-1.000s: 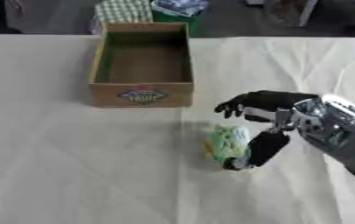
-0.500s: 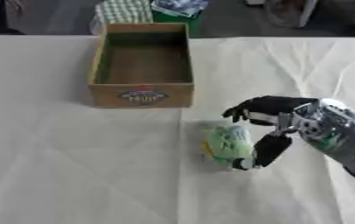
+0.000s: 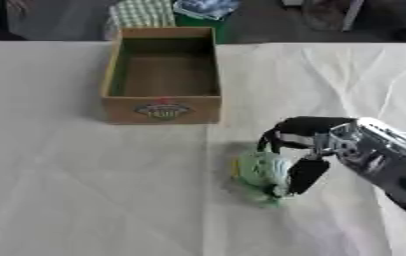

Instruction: Pick up objects on the table and place them in the box.

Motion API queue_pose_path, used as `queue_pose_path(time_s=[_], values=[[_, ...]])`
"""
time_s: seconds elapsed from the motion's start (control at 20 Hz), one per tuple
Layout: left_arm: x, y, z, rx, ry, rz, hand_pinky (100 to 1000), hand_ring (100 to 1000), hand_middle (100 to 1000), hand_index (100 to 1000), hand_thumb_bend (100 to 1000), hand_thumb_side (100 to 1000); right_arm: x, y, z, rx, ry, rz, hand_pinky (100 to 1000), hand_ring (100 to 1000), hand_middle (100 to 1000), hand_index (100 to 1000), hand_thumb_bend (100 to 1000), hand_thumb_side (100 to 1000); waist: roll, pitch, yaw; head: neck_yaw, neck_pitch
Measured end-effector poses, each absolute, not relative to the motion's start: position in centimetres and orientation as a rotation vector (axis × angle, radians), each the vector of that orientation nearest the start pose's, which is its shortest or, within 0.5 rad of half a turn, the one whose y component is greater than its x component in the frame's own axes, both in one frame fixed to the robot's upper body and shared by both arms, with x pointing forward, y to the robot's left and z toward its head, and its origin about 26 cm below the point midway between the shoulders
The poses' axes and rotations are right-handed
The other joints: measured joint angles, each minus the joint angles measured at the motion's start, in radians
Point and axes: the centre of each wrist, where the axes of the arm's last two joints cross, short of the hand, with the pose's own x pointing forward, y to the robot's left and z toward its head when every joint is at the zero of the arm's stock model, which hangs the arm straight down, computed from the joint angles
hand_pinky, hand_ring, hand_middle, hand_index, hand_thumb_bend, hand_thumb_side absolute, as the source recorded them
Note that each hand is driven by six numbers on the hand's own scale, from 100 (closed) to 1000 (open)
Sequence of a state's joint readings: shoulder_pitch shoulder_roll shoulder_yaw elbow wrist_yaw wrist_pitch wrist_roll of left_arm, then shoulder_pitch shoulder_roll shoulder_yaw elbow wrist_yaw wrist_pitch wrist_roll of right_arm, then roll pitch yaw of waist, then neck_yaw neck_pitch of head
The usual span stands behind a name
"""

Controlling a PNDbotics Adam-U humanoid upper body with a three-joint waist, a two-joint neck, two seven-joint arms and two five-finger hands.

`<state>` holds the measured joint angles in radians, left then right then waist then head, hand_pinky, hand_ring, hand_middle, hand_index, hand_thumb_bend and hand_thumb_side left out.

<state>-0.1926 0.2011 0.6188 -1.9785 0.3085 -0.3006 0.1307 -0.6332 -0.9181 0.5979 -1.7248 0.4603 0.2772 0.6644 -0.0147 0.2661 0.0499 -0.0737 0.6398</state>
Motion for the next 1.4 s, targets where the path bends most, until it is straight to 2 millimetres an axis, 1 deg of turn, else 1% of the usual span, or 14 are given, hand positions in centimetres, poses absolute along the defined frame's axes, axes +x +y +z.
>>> queue_pose_path(time_s=[0.1,0.2,0.3,0.35,0.45,0.55,0.75,0.85,0.9,1.05,1.3,1.4], values=[[24.8,40.4,17.8,0.473,-2.527,0.545,806,611,583,795,149,626,34.6,-25.8,20.2,-0.618,-1.041,1.76,852,773,513,735,344,280,0.0,0.0,0.0,0.0,0.0],[24.8,40.4,17.8,0.473,-2.527,0.545,807,611,583,795,148,625,34.6,-25.8,20.1,-0.62,-1.05,1.755,840,745,484,671,271,212,0.0,0.0,0.0,0.0,0.0],[24.8,40.4,17.8,0.473,-2.527,0.545,807,611,583,795,148,625,34.6,-25.7,20.0,-0.619,-1.064,1.75,819,687,434,601,138,104,0.0,0.0,0.0,0.0,0.0],[24.8,40.4,17.8,0.473,-2.527,0.545,807,611,583,795,148,625,34.6,-25.7,20.0,-0.62,-1.068,1.748,810,665,415,578,100,100,0.0,0.0,0.0,0.0,0.0],[24.8,40.3,17.8,0.472,-2.526,0.547,807,611,583,795,148,624,34.7,-25.7,20.0,-0.622,-1.072,1.743,801,640,395,555,100,100,0.0,0.0,0.0,0.0,0.0],[24.8,40.3,17.7,0.47,-2.524,0.552,807,611,583,796,148,622,34.8,-25.7,20.0,-0.621,-1.078,1.737,794,625,397,556,100,100,0.0,0.0,0.0,0.0,0.0],[24.8,40.3,17.7,0.469,-2.523,0.554,807,610,583,796,148,622,34.8,-25.8,20.0,-0.604,-1.094,1.712,793,619,399,562,100,100,0.0,0.0,-0.001,0.0,0.0],[24.8,40.3,17.7,0.469,-2.523,0.554,807,610,583,796,148,622,34.5,-25.7,20.4,-0.589,-1.123,1.694,796,616,397,564,100,100,0.0,0.001,-0.001,0.0,0.0],[24.8,40.3,17.7,0.469,-2.523,0.554,807,610,583,796,149,623,34.3,-25.7,20.8,-0.583,-1.141,1.684,797,612,393,562,100,100,0.001,0.001,-0.002,0.0,0.0],[24.8,40.3,17.6,0.47,-2.522,0.554,808,610,584,796,149,623,33.2,-25.4,22.9,-0.572,-1.223,1.649,802,610,391,567,100,100,0.001,0.002,-0.004,0.0,-0.001],[24.8,40.3,17.6,0.472,-2.522,0.555,808,610,584,796,149,622,31.1,-24.8,27.1,-0.596,-1.409,1.574,803,606,389,568,100,100,0.001,0.002,-0.008,0.001,-0.005],[24.8,40.3,17.6,0.473,-2.522,0.556,808,610,584,796,149,623,30.6,-24.7,28.6,-0.618,-1.474,1.542,803,605,389,568,100,100,0.001,0.002,-0.007,0.001,-0.008]])
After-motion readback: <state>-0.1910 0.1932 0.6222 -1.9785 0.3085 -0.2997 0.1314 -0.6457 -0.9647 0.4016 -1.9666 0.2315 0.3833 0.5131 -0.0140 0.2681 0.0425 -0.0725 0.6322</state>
